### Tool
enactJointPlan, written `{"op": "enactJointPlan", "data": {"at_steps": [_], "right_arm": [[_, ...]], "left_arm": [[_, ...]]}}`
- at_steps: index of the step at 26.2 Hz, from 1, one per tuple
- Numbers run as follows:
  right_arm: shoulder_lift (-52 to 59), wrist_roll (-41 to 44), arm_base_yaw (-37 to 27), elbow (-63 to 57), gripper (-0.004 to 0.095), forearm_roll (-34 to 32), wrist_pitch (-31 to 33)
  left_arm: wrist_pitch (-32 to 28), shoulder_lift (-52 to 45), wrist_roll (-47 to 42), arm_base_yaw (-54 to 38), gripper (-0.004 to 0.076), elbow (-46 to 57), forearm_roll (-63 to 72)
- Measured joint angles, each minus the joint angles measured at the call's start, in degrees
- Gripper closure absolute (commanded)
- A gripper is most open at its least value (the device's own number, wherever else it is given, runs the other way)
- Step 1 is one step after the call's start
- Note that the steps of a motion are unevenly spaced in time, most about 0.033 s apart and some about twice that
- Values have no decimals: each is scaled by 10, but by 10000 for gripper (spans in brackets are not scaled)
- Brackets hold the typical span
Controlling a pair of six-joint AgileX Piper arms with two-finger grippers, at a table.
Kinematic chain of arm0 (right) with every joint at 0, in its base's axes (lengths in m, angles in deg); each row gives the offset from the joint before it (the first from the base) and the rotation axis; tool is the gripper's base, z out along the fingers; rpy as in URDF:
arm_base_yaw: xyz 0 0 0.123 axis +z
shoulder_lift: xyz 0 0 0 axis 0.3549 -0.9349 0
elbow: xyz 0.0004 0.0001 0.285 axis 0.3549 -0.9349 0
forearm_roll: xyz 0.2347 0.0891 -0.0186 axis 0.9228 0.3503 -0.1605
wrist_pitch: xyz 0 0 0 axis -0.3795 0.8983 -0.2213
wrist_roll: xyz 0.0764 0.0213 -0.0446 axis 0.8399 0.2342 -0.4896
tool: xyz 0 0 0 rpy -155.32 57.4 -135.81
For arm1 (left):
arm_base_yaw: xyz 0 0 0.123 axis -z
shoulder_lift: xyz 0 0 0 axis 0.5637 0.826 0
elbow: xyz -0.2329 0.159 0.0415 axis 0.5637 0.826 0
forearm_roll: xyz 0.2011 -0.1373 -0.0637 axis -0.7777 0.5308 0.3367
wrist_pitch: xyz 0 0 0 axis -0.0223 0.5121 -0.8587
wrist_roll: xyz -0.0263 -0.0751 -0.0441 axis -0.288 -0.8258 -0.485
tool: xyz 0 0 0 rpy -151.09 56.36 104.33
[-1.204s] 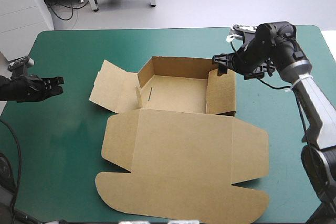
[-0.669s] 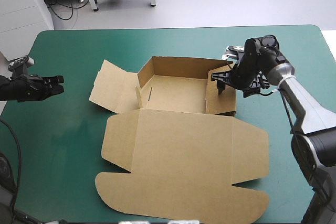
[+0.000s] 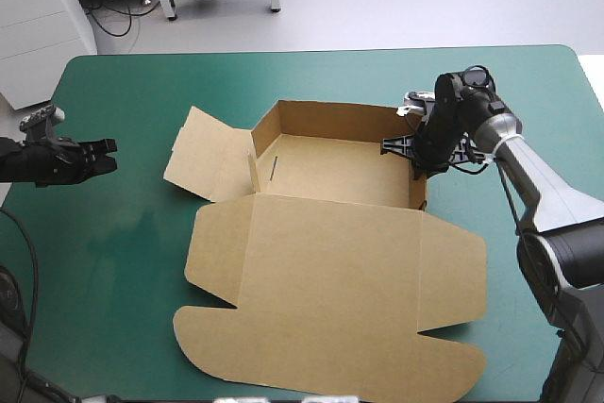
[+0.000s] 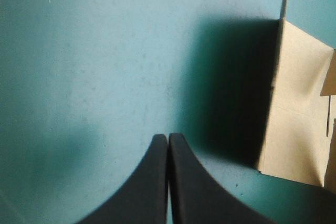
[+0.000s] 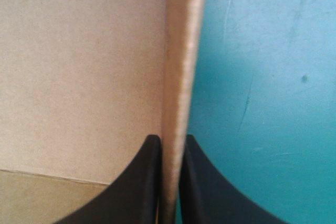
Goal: Fold the box
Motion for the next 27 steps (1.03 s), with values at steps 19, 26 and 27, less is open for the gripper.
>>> {"op": "enactJointPlan", "data": {"at_steps": [19,26,27], "right_arm": [[162,-79,0,0,926,39,7],[302,-112,0,0,926,61,11],[313,-116,0,1,926,62,11]], "left_arm": [[-17,0,1,0,757,0,11],[-19,3,1,0,756,0,-7],[-19,5,1,0,756,0,-7]]}}
